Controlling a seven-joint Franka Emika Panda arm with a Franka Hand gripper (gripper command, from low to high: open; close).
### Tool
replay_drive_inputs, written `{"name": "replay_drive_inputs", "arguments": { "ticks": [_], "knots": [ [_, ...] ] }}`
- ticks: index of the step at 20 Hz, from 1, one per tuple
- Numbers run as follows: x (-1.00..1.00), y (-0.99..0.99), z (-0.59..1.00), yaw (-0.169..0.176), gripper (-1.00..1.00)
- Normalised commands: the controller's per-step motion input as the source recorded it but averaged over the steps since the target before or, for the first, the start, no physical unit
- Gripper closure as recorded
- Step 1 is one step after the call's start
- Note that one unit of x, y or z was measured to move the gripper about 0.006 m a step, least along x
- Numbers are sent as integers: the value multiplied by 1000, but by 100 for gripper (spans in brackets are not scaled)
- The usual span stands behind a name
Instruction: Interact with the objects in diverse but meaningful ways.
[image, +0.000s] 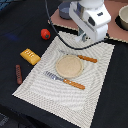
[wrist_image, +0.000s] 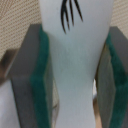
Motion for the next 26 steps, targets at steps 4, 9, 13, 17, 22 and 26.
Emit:
{"name": "replay_drive_inputs", "arguments": {
  "ticks": [4,9,13,17,22,26],
  "knots": [
    [-227,215,-384,50,-100],
    [-310,122,-85,26,-100],
    [-345,36,643,3,-100],
    [-316,7,1000,0,-100],
    [-547,-145,990,-17,-100],
    [-724,-289,569,-64,-100]
  ]
}}
